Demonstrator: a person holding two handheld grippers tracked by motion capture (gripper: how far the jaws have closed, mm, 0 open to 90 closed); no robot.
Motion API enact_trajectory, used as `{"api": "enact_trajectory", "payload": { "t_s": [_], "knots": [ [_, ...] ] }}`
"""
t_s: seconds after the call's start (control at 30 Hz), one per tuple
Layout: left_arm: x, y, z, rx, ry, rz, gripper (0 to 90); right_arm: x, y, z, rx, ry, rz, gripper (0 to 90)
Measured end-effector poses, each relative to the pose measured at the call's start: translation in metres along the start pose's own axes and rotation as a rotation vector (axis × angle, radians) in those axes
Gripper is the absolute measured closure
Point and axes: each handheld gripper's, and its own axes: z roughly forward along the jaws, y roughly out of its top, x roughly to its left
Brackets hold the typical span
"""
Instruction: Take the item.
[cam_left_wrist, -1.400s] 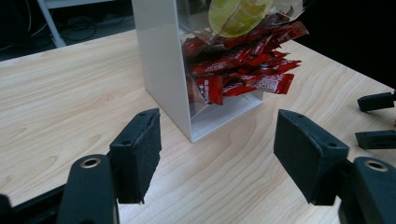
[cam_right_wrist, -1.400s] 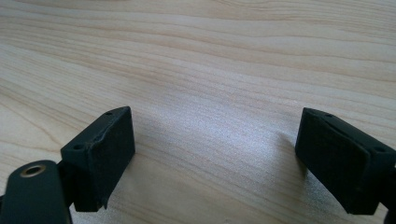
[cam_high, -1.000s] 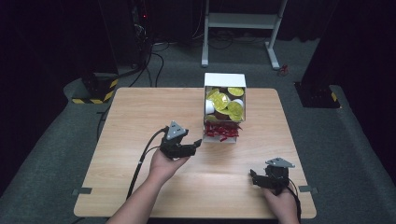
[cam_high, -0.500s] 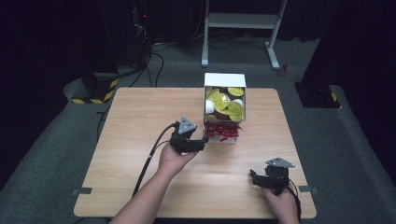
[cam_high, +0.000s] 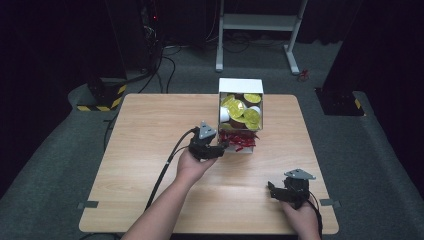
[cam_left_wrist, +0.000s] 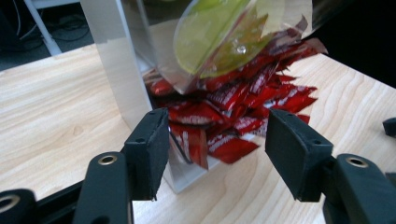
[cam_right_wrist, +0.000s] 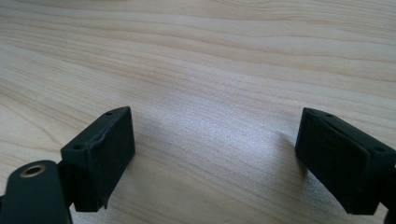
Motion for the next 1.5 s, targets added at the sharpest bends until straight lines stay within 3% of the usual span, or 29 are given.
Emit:
{"api": "enact_trajectory", "payload": {
  "t_s": [0.17,0.33,0.5,0.83,1.5],
  "knots": [
    [-0.003,0.003,0.006,0.006,0.002,0.005,43.5,0.0,0.0,0.0,0.0,0.0,0.0,12.0],
    [-0.004,0.002,0.011,0.013,0.015,0.01,51.7,0.0,0.0,0.0,0.0,0.0,0.0,12.0],
    [-0.003,0.002,0.012,0.012,0.015,0.014,55.7,0.0,0.0,0.0,0.0,0.0,0.0,12.0],
    [-0.002,0.001,0.009,-0.008,0.03,0.025,72.1,0.0,0.0,0.0,0.0,0.001,0.0,11.9],
    [-0.003,-0.003,0.002,-0.02,0.025,0.022,85.4,0.0,0.0,0.0,0.0,0.004,-0.003,12.1]
  ]
}}
